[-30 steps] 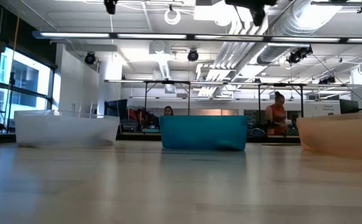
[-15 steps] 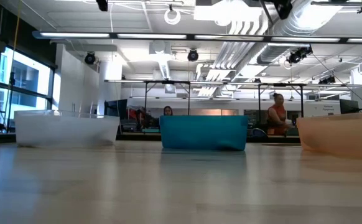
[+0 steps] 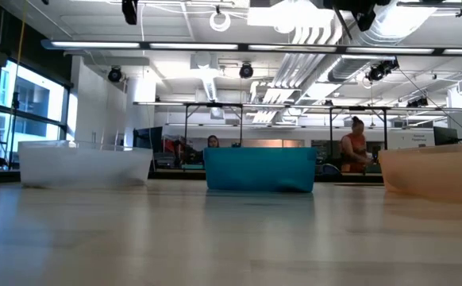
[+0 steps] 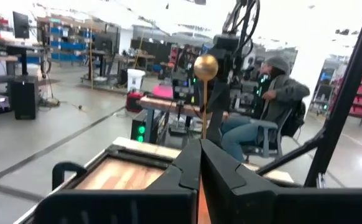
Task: Sort silverware by color (type)
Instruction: Put the gold spoon into the orange bin
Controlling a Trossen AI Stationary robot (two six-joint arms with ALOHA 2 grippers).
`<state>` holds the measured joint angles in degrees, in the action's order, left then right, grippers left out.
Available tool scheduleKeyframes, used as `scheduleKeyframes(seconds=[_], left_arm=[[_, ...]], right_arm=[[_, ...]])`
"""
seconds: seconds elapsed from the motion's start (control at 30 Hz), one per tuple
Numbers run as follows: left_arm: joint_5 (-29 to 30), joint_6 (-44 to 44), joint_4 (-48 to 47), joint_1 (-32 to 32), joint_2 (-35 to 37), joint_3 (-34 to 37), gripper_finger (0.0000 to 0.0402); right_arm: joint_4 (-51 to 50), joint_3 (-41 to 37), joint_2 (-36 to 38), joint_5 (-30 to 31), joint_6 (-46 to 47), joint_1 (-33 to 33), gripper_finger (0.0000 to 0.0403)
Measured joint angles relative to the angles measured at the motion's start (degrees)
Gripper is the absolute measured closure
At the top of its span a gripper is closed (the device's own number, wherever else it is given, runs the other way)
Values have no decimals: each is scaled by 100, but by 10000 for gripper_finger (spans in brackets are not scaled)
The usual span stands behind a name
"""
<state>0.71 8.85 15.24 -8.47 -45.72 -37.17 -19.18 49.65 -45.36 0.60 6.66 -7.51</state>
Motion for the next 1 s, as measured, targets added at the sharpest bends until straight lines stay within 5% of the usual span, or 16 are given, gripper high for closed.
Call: scheduleKeyframes(seconds=[0.27, 0.7, 1.0], left_arm=[[63, -145, 82, -3, 3, -2, 401], [341, -152, -264, -4, -3, -2, 401], [343, -100, -257, -2, -1, -2, 402]], right_arm=[[-218, 0, 2, 245, 598, 2, 398], [-4826, 2, -219, 475, 3882, 8, 398], [-5384, 2, -275, 470, 4540, 15, 398]])
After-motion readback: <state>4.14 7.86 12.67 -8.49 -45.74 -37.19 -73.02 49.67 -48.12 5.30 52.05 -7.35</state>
